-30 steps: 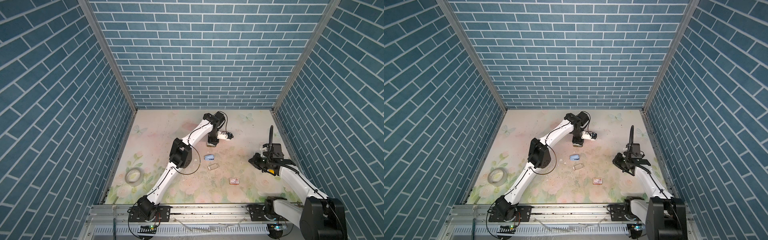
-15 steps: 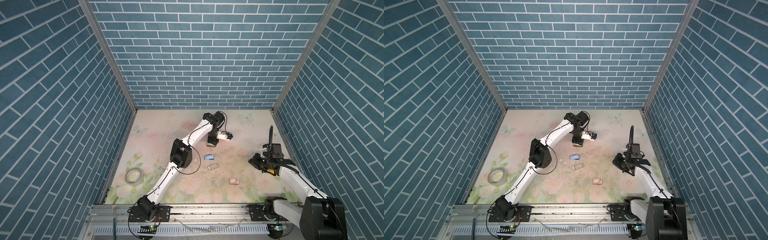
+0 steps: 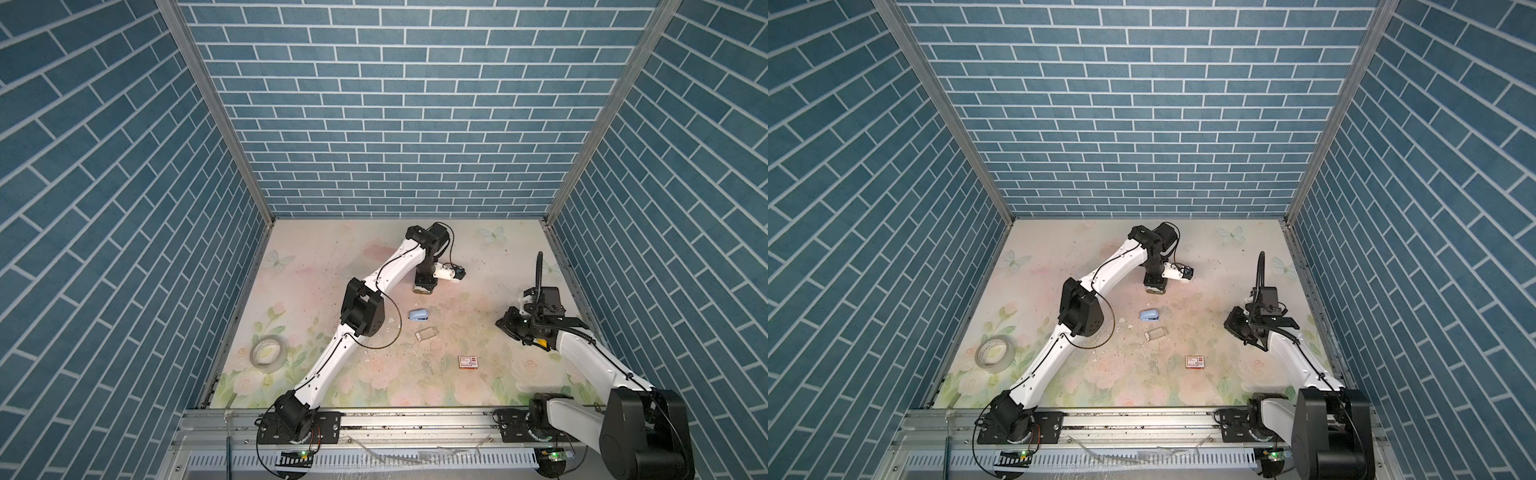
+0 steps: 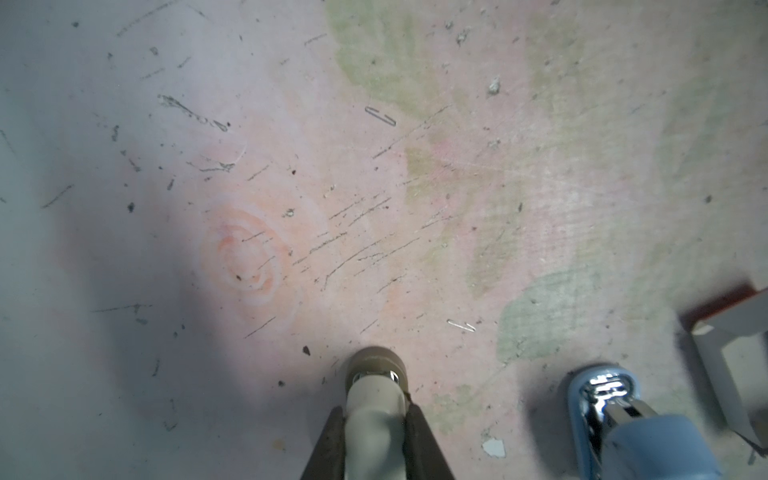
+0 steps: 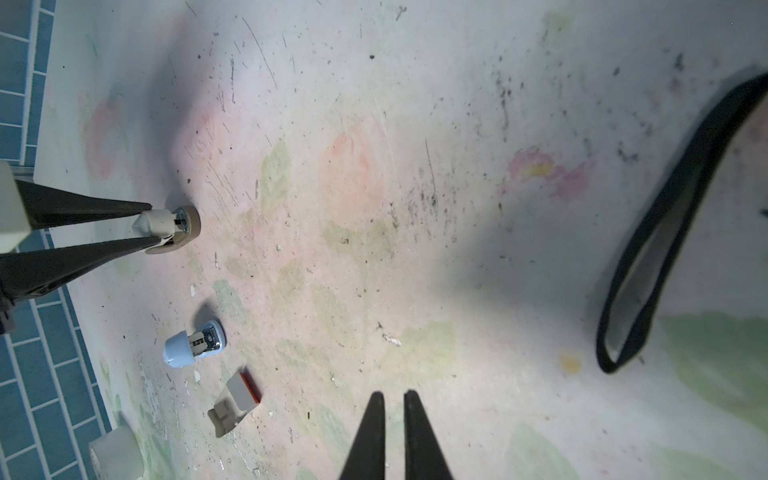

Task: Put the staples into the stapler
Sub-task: 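Hold the closed beige stapler upright with the left gripper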

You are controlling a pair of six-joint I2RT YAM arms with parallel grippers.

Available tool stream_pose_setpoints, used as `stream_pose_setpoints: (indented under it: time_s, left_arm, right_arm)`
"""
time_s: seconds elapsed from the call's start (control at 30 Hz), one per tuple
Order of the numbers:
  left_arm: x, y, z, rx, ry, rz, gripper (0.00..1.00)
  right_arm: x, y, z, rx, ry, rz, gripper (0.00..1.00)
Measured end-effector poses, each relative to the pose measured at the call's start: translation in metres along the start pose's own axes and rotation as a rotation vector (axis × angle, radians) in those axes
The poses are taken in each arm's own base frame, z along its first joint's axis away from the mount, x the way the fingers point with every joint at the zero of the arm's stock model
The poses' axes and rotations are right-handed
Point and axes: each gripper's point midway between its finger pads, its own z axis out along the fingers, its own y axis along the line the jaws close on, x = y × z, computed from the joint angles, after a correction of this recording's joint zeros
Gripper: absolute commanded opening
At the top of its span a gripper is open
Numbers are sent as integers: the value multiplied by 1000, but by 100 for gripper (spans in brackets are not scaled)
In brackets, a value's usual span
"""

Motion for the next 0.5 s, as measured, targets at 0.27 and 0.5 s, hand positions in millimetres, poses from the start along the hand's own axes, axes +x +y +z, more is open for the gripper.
stream_pose_setpoints:
  time_s: [0.27, 0.5]
  left_arm:
    - [0, 1, -2, -2, -12, -15, 10]
    - [0, 3, -5, -18, -19, -36, 11]
  right_arm:
    - [1, 0, 1, 3, 3, -5, 13]
    - [0, 1, 2, 5, -1, -9, 13]
